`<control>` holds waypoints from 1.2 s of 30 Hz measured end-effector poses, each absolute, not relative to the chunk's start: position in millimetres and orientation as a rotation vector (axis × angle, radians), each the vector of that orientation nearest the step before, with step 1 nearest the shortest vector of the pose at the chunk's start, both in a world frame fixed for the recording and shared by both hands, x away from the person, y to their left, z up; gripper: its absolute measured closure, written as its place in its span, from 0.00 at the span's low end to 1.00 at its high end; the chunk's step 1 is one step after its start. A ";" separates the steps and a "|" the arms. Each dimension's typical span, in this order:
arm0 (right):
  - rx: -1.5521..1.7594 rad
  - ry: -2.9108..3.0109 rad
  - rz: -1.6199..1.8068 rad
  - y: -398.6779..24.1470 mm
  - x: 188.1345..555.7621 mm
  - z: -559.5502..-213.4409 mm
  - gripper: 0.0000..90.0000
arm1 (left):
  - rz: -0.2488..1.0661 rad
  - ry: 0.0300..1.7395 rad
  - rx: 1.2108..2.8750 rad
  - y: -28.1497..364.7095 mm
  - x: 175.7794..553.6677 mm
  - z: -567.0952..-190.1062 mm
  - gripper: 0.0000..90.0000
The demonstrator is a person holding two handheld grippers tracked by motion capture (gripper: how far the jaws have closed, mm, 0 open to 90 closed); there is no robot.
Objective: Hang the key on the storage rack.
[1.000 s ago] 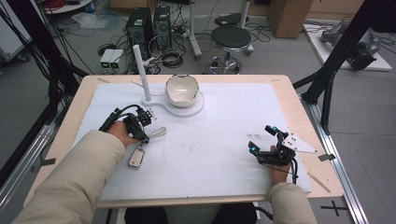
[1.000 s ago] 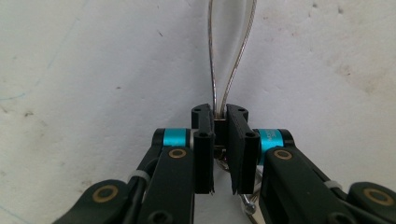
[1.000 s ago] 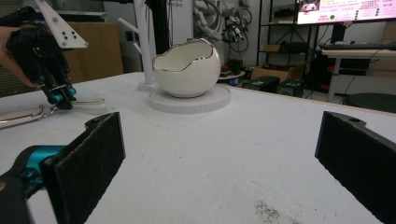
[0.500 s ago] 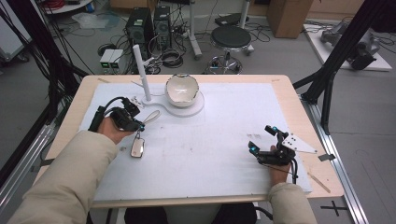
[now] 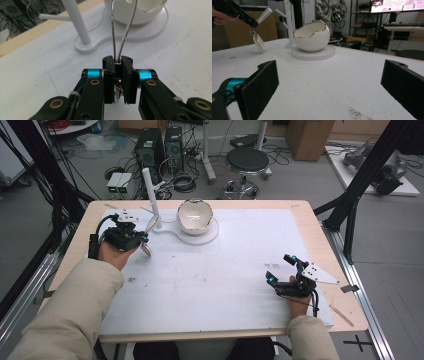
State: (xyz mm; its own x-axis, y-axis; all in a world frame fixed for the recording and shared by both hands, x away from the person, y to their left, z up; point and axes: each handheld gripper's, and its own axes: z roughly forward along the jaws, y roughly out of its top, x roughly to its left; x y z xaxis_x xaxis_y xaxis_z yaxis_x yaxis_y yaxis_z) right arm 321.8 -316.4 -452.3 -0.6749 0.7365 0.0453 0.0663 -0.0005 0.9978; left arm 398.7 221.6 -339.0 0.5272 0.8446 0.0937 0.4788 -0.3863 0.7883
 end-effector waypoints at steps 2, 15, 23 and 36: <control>0.833 1.773 1.727 -316.3 321.6 -452.3 0.01 | 0.664 1.088 1.997 224.5 398.9 -336.7 0.91; 0.829 1.779 1.721 -316.1 321.7 -452.3 0.01 | 0.751 1.167 1.850 231.0 406.7 -336.0 0.91; 0.833 1.781 1.722 -316.1 321.8 -452.2 0.01 | 0.748 1.207 1.822 230.7 419.6 -338.9 0.90; 0.840 1.785 1.724 -316.2 321.6 -452.2 0.01 | 0.741 1.241 1.842 230.1 430.6 -349.7 0.90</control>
